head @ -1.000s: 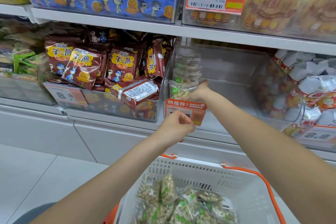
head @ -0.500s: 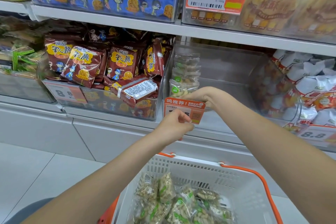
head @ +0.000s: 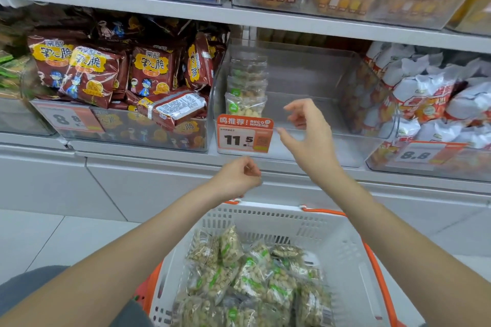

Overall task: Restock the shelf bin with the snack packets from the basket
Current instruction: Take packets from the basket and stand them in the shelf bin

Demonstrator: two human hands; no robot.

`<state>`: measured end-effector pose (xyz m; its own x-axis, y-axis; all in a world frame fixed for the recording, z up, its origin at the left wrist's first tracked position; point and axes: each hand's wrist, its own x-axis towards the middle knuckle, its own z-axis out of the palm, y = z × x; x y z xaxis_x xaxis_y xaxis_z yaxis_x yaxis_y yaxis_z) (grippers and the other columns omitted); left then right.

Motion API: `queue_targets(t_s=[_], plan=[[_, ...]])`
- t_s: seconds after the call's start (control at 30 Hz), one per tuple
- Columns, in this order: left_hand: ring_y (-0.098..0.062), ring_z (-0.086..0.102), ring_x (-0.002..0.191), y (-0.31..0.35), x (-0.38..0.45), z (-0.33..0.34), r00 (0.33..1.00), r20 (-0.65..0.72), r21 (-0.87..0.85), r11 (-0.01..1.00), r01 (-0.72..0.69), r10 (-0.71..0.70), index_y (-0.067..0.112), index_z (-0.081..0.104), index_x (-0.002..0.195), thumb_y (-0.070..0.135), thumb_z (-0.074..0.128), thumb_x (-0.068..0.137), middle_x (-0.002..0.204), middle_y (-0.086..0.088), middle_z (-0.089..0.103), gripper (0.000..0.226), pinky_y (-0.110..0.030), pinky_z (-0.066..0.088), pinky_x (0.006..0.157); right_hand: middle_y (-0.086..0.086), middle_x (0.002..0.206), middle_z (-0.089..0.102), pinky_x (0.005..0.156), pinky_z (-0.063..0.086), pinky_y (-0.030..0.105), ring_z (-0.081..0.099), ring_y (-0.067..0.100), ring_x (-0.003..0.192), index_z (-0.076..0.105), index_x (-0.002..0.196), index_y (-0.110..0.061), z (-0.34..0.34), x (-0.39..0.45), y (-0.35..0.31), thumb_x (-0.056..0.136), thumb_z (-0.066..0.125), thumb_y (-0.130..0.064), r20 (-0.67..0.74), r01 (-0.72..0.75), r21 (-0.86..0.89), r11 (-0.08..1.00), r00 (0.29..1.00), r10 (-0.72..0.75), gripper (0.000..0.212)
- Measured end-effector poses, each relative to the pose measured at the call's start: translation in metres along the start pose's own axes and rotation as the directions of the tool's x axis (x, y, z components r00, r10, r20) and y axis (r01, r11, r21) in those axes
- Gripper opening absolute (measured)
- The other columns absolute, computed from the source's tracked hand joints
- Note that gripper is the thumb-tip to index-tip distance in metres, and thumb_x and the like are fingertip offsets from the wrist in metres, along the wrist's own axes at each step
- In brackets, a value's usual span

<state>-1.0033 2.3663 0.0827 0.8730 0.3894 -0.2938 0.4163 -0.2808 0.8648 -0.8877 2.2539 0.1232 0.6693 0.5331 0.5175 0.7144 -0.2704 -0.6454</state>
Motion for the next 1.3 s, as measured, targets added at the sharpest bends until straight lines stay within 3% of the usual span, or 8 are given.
queue_targets(t_s=[0.13,0.33,0.5,0.67,0.83,0.97,1.07,1.3], plan=[[-0.018,0.057,0.077,-0.053,0.001,0.027,0.992,0.045,0.223,0.969,0.108,-0.121,0.020,0.051,0.071,0.009,0.058,0.085,0.089,-0.007,0.061,0.019,-0.029,0.046,0.065,0.001,0.089,0.056,0.076,0.039,0.030,0.048,0.019,0.085,0.059,0.090,-0.009,0.009,-0.079,0.033,0.082,0.063,-0.002,-0.231,0.041,-0.187,0.982,0.969,-0.084,0.012],[-0.029,0.059,0.097,-0.155,-0.024,0.074,0.923,-0.038,0.342,0.863,0.371,-0.382,0.006,0.056,0.106,0.012,0.060,0.085,0.100,-0.018,0.062,0.022,-0.035,0.044,0.078,-0.002,0.085,0.054,0.068,0.042,0.033,0.050,0.017,0.082,0.052,0.091,-0.018,0.061,-0.190,0.102,0.086,0.058,-0.005,0.241,-0.293,-0.219,0.931,0.908,0.342,0.015],[-0.010,0.056,0.068,-0.195,-0.009,0.090,0.869,-0.060,0.080,0.866,0.494,-0.491,-0.002,0.046,0.122,0.034,0.066,0.085,0.084,-0.006,0.062,0.055,-0.026,0.049,0.062,0.000,0.120,0.054,0.092,0.047,0.032,0.053,0.018,0.111,0.045,0.123,-0.017,0.107,-0.235,0.132,0.083,0.071,-0.020,0.527,-0.479,-0.360,0.801,0.604,0.598,0.047],[-0.033,0.039,0.134,-0.209,0.025,0.119,0.809,0.047,-0.125,0.800,0.587,-0.586,0.009,0.021,0.149,0.065,0.049,0.084,0.150,-0.011,0.037,0.091,-0.049,0.032,0.111,-0.002,0.121,0.057,0.086,0.048,0.019,0.056,0.012,0.109,0.051,0.127,-0.011,0.161,-0.221,0.130,0.088,0.064,-0.025,0.601,-0.545,-0.214,0.811,0.580,0.549,0.044],[-0.027,0.062,0.094,-0.234,0.037,0.126,0.778,-0.014,-0.524,0.667,0.529,-0.628,0.009,0.056,0.112,0.046,0.031,0.096,0.108,-0.017,0.062,0.047,-0.043,0.052,0.086,-0.004,0.107,0.060,0.079,0.051,0.026,0.059,0.012,0.090,0.050,0.124,-0.010,0.193,-0.204,0.123,0.094,0.057,-0.025,0.585,-0.716,-0.170,0.677,0.480,0.654,0.034],[-0.042,0.055,0.117,-0.234,0.029,0.122,0.732,-0.098,-0.585,0.634,0.506,-0.674,0.012,0.038,0.135,0.045,0.042,0.096,0.126,-0.020,0.058,0.052,-0.058,0.042,0.101,-0.001,0.130,0.051,0.095,0.048,0.032,0.058,0.020,0.112,0.038,0.143,-0.013,0.174,-0.201,0.122,0.094,0.058,-0.022,0.614,-0.897,-0.050,0.440,0.320,0.721,0.053],[-0.027,0.068,0.089,-0.206,0.022,0.112,0.827,-0.001,-0.574,0.677,0.460,-0.563,0.009,0.051,0.125,0.051,0.050,0.092,0.099,-0.011,0.065,0.054,-0.049,0.048,0.095,-0.003,0.111,0.056,0.077,0.056,0.033,0.069,0.016,0.084,0.040,0.136,-0.017,0.135,-0.196,0.112,0.095,0.054,-0.012,0.735,-0.976,0.160,0.150,0.219,0.641,0.043],[-0.023,0.065,0.102,-0.119,0.007,0.056,0.904,0.401,-0.448,0.828,0.336,-0.150,0.008,0.056,0.113,0.022,0.068,0.079,0.115,-0.010,0.065,0.039,-0.035,0.054,0.090,0.012,0.112,0.067,0.081,0.058,0.034,0.066,0.031,0.102,0.051,0.124,-0.010,0.043,-0.160,0.082,0.093,0.052,-0.006,0.792,-0.909,0.414,0.041,0.382,0.477,0.031]])
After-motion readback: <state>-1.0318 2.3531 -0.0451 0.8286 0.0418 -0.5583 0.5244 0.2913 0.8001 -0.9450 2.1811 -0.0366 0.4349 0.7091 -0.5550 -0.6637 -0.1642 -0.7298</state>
